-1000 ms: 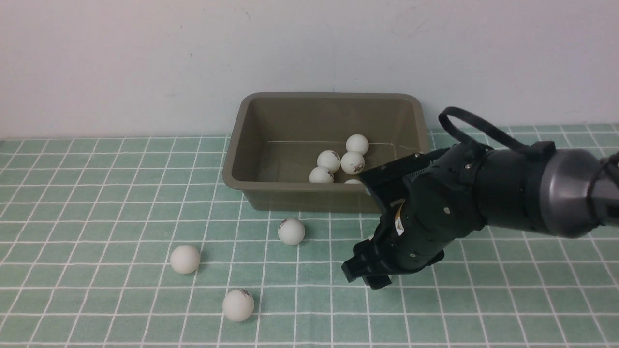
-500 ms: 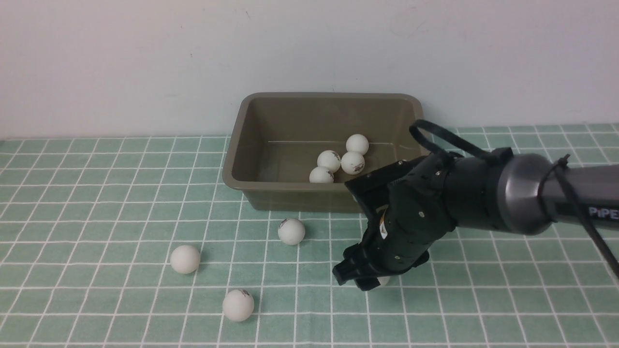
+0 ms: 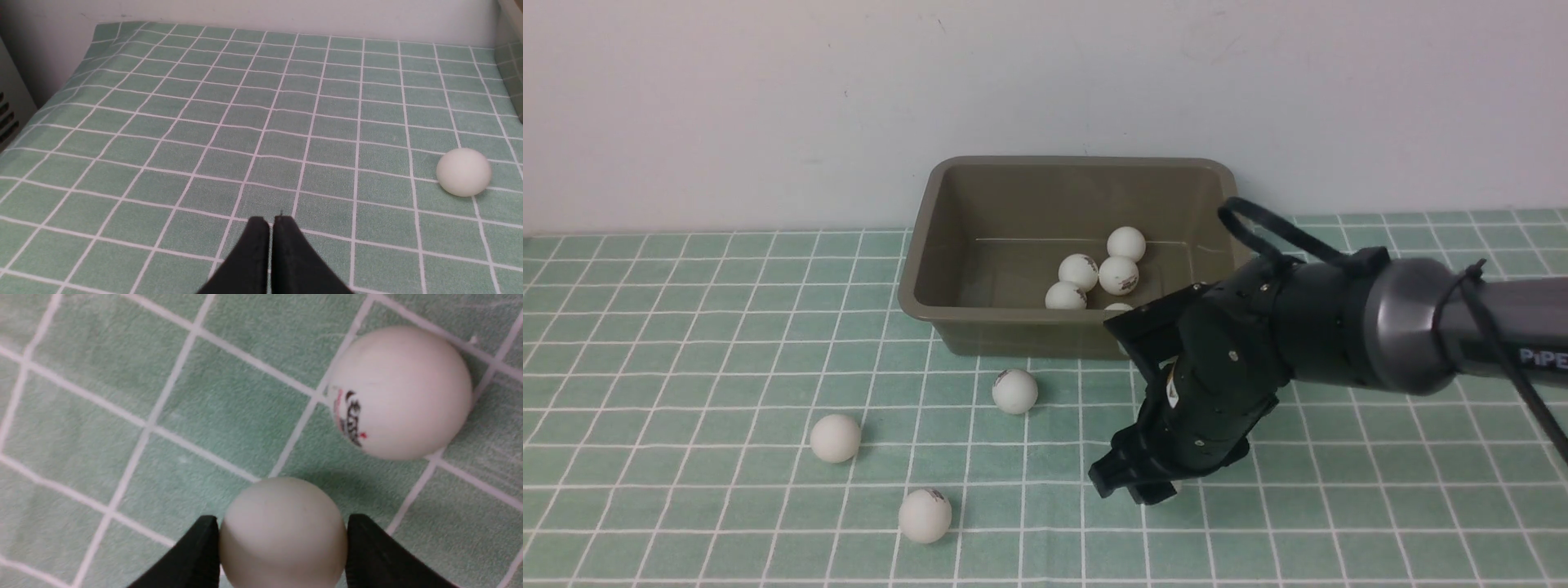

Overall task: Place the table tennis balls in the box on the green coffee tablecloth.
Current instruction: 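Reach for and grasp a ping pong ball on the table, then release the ping pong ball into the bin and lift the gripper away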

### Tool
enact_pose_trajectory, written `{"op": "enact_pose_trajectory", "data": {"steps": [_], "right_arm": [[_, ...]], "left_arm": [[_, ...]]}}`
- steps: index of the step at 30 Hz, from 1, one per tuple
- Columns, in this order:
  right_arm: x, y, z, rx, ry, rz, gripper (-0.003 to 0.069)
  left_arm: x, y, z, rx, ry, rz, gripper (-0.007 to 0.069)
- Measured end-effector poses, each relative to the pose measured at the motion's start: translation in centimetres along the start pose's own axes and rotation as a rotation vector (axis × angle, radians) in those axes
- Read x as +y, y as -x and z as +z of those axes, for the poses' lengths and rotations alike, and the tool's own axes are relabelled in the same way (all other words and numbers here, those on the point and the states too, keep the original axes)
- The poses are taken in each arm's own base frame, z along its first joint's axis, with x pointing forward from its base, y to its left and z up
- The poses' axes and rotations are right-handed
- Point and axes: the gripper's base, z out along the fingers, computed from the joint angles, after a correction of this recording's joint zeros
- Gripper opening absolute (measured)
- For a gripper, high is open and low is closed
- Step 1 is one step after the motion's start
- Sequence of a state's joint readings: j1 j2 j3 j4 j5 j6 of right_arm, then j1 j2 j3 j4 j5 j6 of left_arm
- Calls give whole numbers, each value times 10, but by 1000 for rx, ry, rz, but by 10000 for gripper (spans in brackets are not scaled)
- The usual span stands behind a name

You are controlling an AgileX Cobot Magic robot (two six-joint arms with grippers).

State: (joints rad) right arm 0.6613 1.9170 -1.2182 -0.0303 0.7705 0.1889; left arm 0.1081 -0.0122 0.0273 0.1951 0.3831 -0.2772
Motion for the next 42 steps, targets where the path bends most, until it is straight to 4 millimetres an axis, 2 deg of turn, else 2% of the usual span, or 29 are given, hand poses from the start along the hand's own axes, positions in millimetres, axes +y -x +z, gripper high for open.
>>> {"op": "enact_pose_trajectory", "data": {"steps": [4, 6, 8, 9, 15, 19, 23, 24, 25, 29, 32, 38, 41, 42], "right_arm": [[5, 4, -21, -36, 57, -20, 361], [7, 13, -44, -102, 87, -39, 361], [9, 21, -57, -150, 96, -58, 361], [9, 36, -77, -239, 89, -96, 361], [-1, 78, -111, -444, -25, -191, 361], [-23, 98, -99, -452, -99, -185, 361], [-51, 111, -72, -415, -146, -142, 361], [-53, 111, -70, -411, -147, -140, 361], [-63, 115, -60, -396, -159, -131, 361], [-69, 119, -45, -372, -170, -154, 361], [-70, 121, -26, -343, -173, -182, 392], [-70, 122, -24, -332, -176, -183, 444], [-71, 125, -37, -315, -184, -174, 447], [-71, 128, -49, -313, -189, -168, 447]], "left_arm": [[0, 0, 0, 0, 0, 0, -4], [0, 0, 0, 0, 0, 0, -4], [0, 0, 0, 0, 0, 0, -4], [0, 0, 0, 0, 0, 0, -4], [0, 0, 0, 0, 0, 0, -4], [0, 0, 0, 0, 0, 0, -4], [0, 0, 0, 0, 0, 0, -4], [0, 0, 0, 0, 0, 0, -4], [0, 0, 0, 0, 0, 0, -4], [0, 0, 0, 0, 0, 0, -4], [0, 0, 0, 0, 0, 0, -4], [0, 0, 0, 0, 0, 0, -4], [0, 0, 0, 0, 0, 0, -4], [0, 0, 0, 0, 0, 0, -4]]}}
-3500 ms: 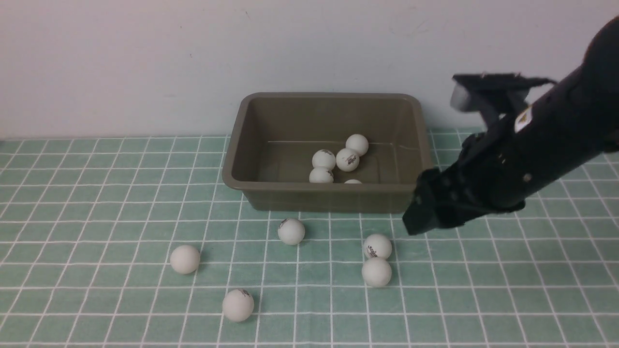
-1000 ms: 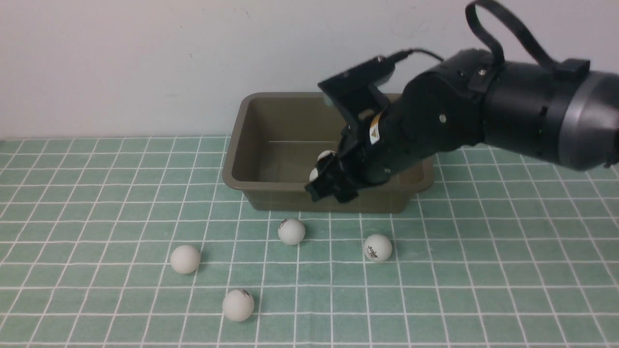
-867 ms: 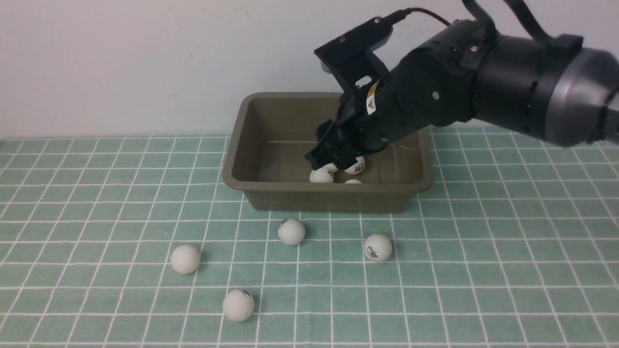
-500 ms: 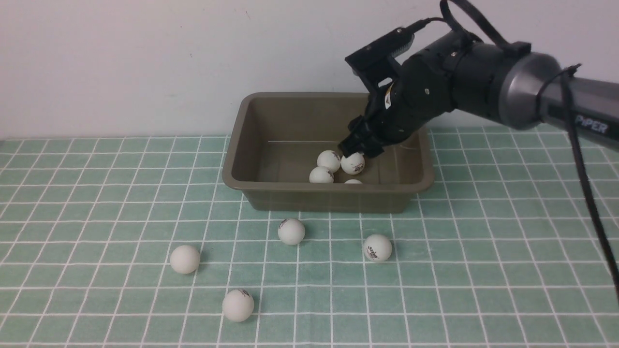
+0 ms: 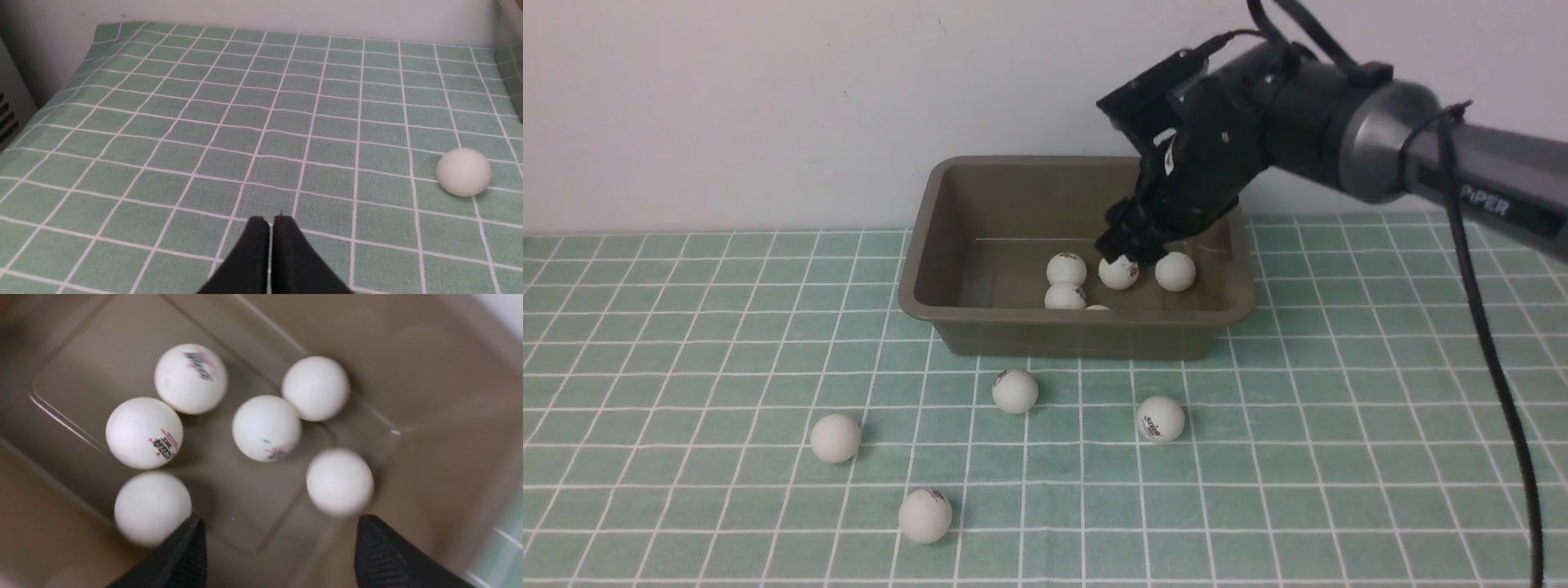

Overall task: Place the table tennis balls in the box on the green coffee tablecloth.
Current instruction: 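Release the ping pong ball into the bin and lift the gripper away, then reach for and grasp a ping pong ball on the table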

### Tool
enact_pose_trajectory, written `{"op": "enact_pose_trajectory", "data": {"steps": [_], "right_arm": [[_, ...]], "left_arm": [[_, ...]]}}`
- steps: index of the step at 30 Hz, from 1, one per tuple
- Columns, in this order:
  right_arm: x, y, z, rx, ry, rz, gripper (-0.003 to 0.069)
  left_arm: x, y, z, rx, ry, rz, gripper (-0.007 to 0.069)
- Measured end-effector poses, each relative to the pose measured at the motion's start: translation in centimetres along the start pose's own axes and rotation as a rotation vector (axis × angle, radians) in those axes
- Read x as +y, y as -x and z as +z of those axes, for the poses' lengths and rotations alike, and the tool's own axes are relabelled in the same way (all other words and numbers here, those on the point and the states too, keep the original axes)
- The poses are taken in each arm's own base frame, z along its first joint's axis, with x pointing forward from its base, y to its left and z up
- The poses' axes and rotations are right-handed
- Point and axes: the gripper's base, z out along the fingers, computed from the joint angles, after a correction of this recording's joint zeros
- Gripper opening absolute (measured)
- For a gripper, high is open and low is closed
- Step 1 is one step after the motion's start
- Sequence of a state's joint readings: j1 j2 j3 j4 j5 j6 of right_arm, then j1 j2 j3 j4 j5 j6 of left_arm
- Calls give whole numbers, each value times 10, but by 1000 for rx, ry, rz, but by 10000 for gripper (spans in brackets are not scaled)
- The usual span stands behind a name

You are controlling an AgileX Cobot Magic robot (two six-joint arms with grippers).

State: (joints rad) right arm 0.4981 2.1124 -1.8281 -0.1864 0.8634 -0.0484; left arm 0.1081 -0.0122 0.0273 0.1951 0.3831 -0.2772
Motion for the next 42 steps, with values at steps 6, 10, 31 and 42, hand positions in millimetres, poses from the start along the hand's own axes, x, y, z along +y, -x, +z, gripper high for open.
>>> {"op": "enact_pose_trajectory", "data": {"steps": [6, 10, 31, 42], "right_arm": [[-13, 16, -51, 80, -20, 30, 447], [-18, 17, -82, 107, -18, 47, 447], [29, -95, -103, 278, 278, 147, 394], [61, -103, -52, 50, 232, 79, 388]], "left_arm": [[0, 0, 0, 0, 0, 0, -4], [0, 0, 0, 0, 0, 0, -4], [0, 0, 0, 0, 0, 0, -4], [0, 0, 0, 0, 0, 0, -4]]}}
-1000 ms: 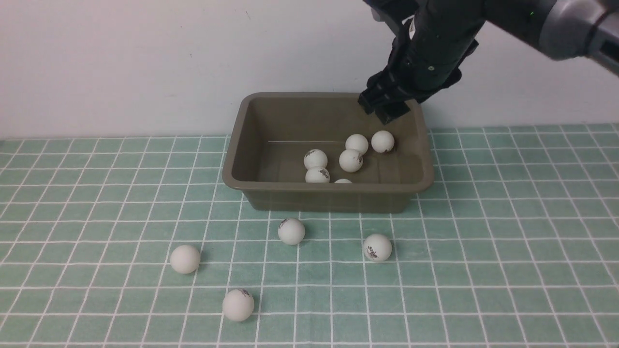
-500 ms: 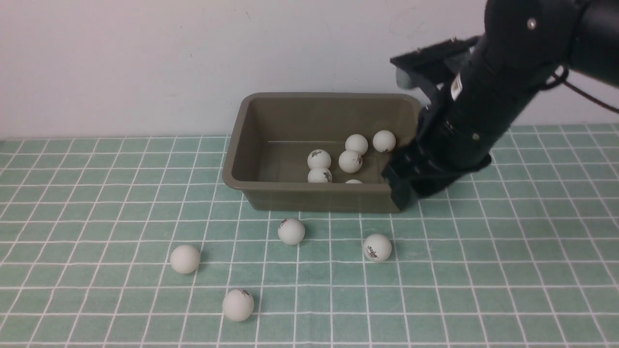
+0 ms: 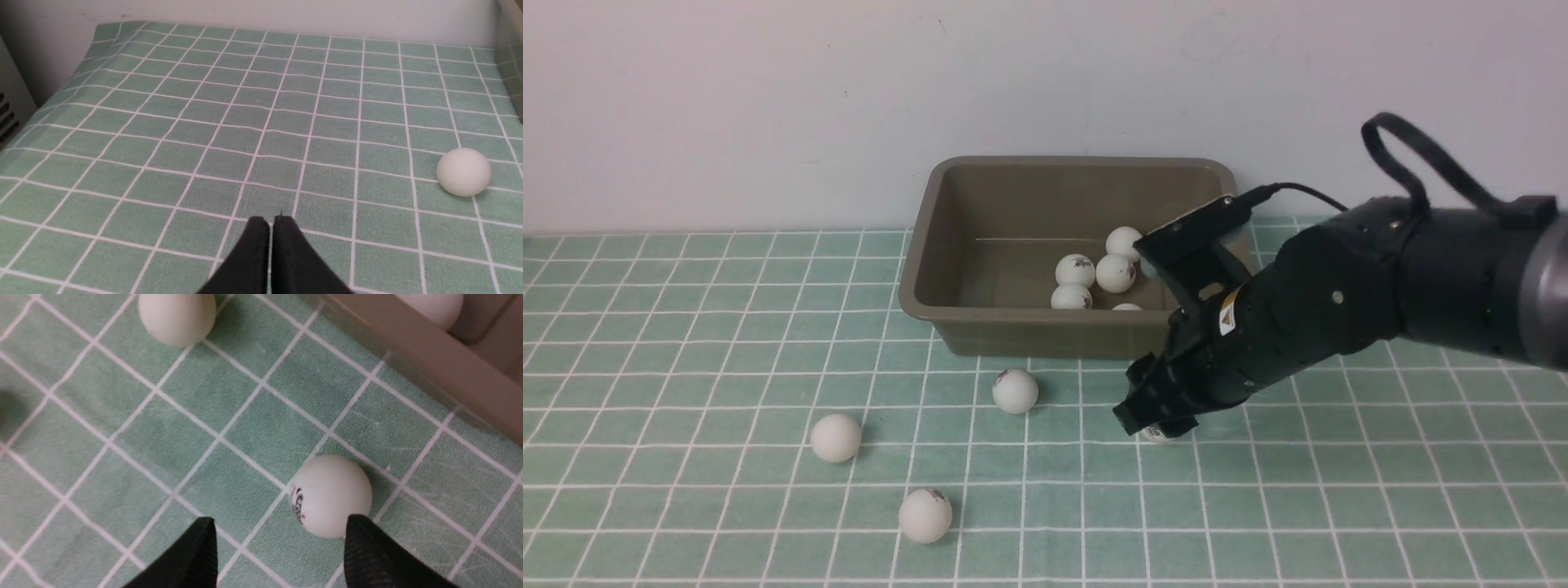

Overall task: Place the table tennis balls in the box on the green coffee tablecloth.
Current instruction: 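Reach for and grasp a ping pong ball on the table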

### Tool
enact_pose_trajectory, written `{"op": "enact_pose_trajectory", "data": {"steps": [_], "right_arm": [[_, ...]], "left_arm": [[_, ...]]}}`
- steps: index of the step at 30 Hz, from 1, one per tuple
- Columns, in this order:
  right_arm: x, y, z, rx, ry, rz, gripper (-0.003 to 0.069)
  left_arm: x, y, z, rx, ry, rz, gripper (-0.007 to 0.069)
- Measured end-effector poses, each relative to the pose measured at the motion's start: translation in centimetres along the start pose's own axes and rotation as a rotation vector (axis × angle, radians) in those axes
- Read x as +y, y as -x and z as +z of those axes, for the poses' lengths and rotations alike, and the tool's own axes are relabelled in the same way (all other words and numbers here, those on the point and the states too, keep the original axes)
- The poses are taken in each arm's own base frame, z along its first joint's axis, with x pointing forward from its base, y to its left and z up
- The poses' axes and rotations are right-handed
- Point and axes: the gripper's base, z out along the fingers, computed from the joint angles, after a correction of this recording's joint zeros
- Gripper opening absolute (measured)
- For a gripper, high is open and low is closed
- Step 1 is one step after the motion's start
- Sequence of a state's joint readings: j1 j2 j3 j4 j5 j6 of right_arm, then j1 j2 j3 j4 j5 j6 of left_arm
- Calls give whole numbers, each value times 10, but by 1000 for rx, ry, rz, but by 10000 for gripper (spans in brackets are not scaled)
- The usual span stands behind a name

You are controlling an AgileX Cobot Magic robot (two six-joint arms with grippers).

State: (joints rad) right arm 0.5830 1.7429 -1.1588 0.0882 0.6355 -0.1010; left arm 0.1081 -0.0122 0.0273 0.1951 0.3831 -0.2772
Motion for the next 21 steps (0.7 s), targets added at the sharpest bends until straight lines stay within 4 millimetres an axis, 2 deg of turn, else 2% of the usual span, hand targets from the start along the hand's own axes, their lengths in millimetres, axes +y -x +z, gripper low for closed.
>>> {"op": "enact_pose_trajectory", "data": {"steps": [11, 21], "right_arm": [[-6, -9, 46, 50, -47, -69, 388], [-10, -6, 50, 8, -89, -103, 388]], "left_arm": [[0, 0, 0, 0, 0, 0, -4], [0, 0, 0, 0, 0, 1, -4]]}}
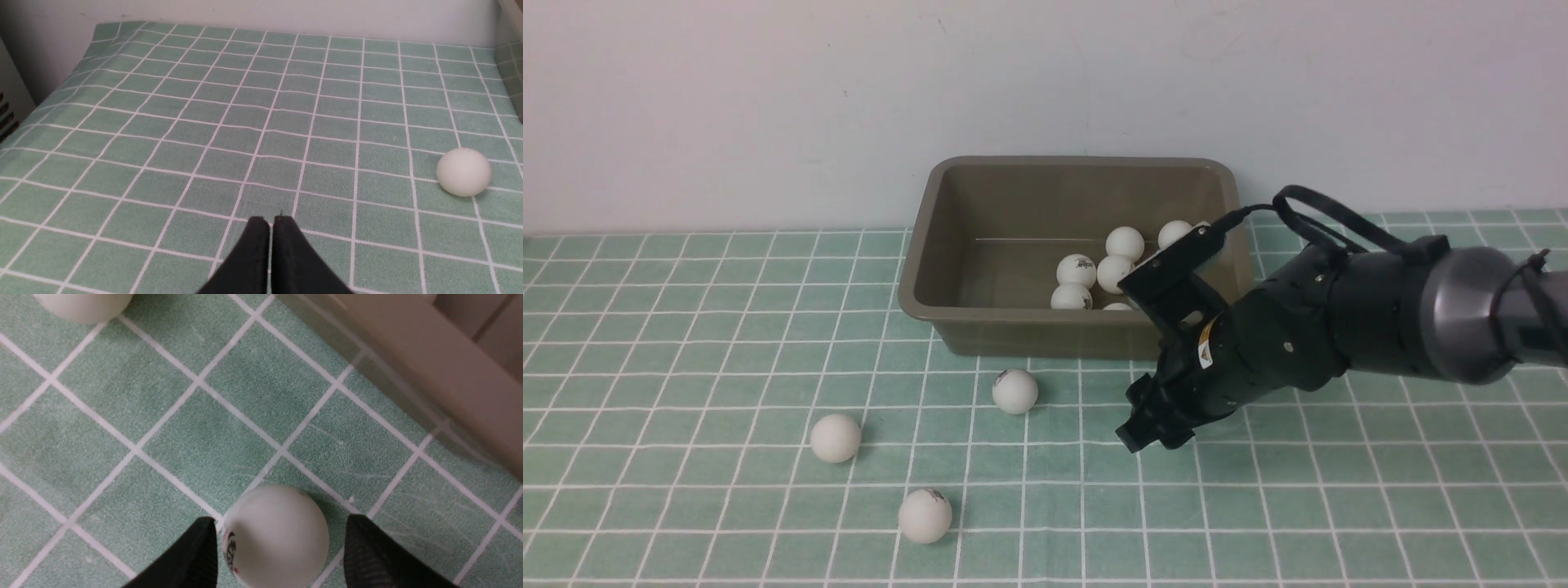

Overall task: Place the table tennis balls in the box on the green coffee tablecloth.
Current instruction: 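Reach for and grasp a ping pong ball on the table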

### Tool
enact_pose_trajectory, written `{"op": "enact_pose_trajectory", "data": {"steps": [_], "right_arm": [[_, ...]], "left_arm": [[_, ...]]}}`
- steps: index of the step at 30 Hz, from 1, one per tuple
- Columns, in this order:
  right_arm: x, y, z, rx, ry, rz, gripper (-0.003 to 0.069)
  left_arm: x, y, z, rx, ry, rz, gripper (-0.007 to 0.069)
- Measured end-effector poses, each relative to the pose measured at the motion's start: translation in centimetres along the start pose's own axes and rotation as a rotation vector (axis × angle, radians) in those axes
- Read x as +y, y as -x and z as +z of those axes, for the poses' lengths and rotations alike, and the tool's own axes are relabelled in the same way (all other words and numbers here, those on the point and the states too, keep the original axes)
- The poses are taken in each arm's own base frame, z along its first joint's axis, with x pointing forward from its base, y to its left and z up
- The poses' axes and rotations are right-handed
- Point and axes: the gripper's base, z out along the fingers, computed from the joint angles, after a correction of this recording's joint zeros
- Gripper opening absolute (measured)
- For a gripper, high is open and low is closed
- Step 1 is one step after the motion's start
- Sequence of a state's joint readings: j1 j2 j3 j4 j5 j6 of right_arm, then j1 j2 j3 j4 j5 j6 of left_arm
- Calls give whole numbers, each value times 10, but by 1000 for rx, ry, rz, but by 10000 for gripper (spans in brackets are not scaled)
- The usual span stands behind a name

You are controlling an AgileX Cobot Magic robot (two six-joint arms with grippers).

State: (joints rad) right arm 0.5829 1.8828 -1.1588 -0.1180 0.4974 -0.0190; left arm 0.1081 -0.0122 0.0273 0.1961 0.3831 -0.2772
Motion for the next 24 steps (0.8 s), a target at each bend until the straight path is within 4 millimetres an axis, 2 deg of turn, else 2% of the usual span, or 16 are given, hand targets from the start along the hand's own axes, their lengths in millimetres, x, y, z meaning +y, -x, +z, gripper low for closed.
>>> {"op": "enact_pose_trajectory", "data": {"steps": [18, 24], "right_arm": [[0, 3, 0, -29, -5, 14, 388], [2, -6, 20, 27, 3, 11, 388]], "left_arm": [[0, 0, 0, 0, 0, 0, -4], [0, 0, 0, 0, 0, 0, -4]]}}
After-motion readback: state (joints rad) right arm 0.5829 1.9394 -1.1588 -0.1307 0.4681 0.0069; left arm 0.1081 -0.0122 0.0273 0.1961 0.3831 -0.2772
